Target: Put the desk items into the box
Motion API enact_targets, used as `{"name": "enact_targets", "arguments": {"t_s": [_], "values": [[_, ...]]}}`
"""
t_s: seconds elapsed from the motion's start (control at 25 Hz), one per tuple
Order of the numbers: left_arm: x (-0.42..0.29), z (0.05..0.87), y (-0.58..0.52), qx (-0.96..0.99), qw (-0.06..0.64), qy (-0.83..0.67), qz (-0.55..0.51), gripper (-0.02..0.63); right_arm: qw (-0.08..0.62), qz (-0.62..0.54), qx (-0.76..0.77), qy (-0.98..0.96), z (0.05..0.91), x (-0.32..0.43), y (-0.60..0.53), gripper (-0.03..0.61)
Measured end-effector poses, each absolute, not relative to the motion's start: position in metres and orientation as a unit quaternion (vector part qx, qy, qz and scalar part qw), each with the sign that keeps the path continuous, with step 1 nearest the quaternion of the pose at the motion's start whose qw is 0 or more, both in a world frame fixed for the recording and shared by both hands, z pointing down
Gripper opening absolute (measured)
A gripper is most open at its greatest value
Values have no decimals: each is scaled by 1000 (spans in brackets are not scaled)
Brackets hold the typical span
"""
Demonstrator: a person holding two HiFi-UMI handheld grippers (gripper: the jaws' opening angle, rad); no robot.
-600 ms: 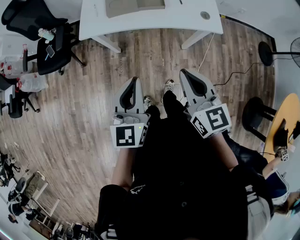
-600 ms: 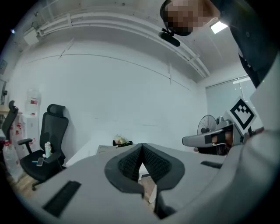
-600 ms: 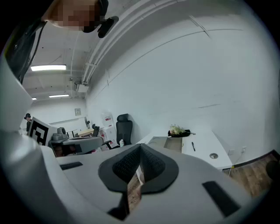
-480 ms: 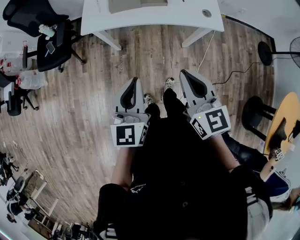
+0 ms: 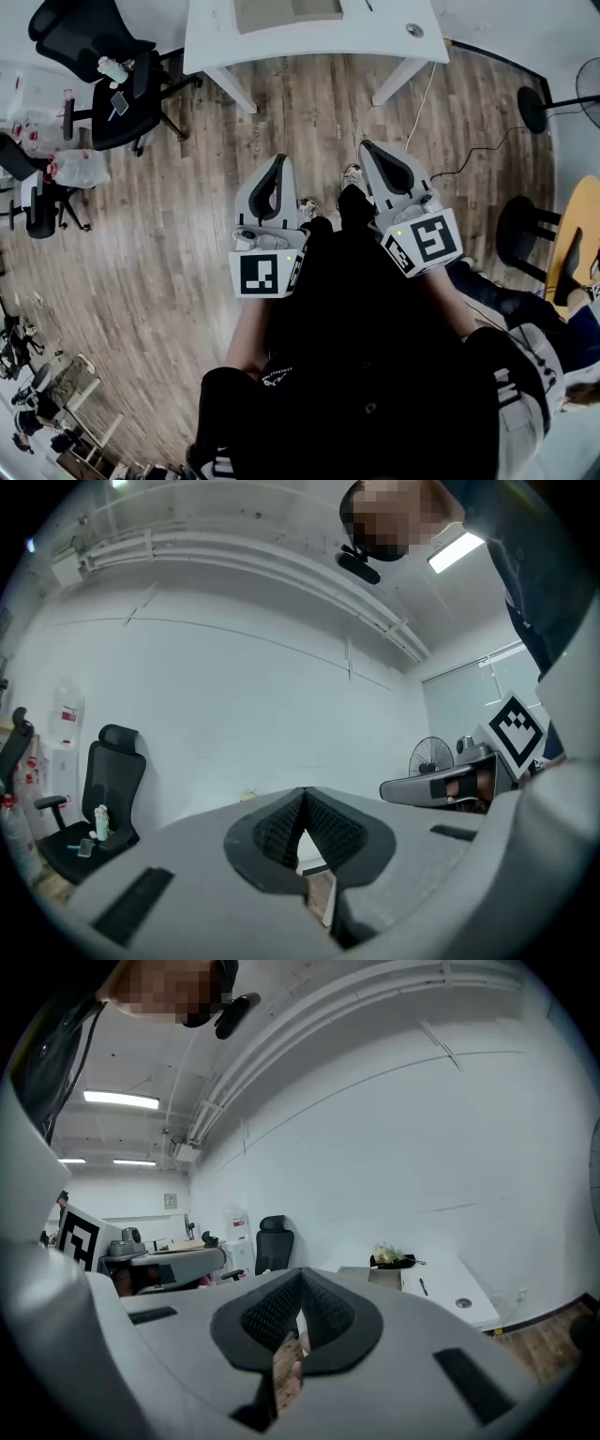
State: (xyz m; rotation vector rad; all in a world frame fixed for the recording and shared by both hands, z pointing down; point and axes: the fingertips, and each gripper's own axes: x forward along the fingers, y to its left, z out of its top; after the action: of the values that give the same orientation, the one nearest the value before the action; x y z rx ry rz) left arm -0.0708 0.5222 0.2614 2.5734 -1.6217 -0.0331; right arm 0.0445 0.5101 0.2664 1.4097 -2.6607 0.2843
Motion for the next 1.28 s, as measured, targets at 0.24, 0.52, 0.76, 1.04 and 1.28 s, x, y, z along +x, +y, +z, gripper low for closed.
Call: {"name": "enact_targets", "arguments": {"t_s": [0.24, 0.52, 0.76, 1.04, 1.28], "values": [[-98, 251, 529, 835, 41, -548, -25, 6, 50, 77, 460, -883, 254, 25, 516, -2], [-104, 253, 508, 832, 53, -550, -40, 8, 49, 80, 463, -882, 254, 23, 495, -2], [-90, 255, 463, 826, 45, -561, -37, 8, 43, 86, 461, -882, 260, 39, 449, -2], [-76, 255, 393, 820, 36, -570, -31, 8, 40, 85, 452, -887, 261, 52, 374, -2], [-64, 252, 336, 815, 39, -577, -25, 6, 36, 85, 440, -893, 258, 62, 313, -2]]}}
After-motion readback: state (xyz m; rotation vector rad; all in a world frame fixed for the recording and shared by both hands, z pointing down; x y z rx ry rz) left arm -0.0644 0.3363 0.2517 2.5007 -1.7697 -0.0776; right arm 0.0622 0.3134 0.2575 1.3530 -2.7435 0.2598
